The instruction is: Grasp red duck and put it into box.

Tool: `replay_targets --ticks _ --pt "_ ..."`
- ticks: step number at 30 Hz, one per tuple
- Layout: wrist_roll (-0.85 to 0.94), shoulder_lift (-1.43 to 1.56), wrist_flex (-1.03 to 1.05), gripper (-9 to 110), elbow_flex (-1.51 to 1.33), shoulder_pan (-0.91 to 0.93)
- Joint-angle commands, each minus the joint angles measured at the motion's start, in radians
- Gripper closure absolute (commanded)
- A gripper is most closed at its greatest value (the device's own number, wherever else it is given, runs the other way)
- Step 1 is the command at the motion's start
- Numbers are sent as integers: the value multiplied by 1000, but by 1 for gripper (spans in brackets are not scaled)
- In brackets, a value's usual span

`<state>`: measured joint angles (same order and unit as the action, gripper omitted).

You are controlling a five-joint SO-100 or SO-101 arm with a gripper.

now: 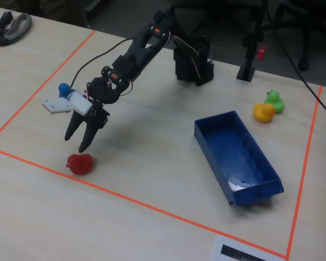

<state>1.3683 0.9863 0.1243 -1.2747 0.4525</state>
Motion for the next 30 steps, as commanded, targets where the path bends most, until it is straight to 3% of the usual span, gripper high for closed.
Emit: replay_targets --ticks 1,30 --pt "-18 -5 20 71 104 -9" --pt "-60 -238 86 73 324 -25"
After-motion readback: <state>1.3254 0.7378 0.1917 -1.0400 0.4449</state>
